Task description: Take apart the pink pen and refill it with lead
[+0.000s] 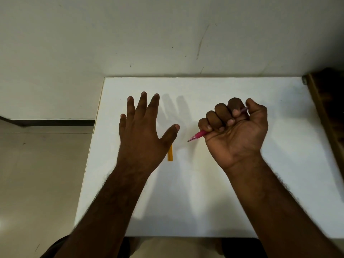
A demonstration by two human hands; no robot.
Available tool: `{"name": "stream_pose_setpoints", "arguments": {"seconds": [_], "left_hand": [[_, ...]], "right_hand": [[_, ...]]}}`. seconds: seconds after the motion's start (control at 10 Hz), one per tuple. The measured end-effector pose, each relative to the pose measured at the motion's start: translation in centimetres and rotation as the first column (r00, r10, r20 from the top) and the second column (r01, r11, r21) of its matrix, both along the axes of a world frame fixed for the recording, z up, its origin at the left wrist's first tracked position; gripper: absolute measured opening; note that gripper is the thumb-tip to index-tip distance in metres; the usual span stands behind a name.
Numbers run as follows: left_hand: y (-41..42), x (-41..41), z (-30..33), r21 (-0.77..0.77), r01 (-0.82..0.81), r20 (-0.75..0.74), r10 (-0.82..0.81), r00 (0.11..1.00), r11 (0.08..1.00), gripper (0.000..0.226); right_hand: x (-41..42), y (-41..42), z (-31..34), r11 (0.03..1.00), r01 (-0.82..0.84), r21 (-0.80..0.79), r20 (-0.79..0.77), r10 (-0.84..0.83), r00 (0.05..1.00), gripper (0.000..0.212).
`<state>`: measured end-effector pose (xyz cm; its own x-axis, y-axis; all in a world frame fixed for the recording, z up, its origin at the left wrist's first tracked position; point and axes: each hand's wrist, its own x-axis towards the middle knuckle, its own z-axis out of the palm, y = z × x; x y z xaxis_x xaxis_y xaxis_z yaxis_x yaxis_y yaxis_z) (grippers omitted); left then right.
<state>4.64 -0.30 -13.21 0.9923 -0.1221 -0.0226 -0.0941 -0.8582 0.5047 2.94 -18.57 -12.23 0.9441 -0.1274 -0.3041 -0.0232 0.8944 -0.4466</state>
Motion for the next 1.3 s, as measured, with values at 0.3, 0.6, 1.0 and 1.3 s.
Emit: {"name": "stream_pose_setpoints", "arguments": {"seconds": [0.3,0.6,1.0,1.3], "left_hand": [[0.02,0.01,0.0,-0.006,0.001,0.006,-0.001,1.0,1.0,0.084],[0.06,-0.01,-0.01,-0.012,-0.001,0.009,0.001,1.0,1.0,0.084],[0.05,-0.05,0.11,-0.025,-0.002,-0.003,0.002,1.0,1.0,0.084],[0.03,-0.04,0.18,-0.027,-0.001,-0.002,0.0,1.0,1.0,0.084]], "right_hand": [[0.11,0.17,0.03,1.0,-0.002,0.003,-0.002,0.002,1.0,0.041],[0.14,0.24,0.06,1.0,-0.014,0.0,-0.006,0.014,1.0,0.043],[0.18,0.17,0.11,1.0,-0.001,-0.008,-0.014,0.001,1.0,0.038],[0.13,0.28,0.12,1.0,-0.013,-0.002,-0.008,0.013,1.0,0.039]]}}
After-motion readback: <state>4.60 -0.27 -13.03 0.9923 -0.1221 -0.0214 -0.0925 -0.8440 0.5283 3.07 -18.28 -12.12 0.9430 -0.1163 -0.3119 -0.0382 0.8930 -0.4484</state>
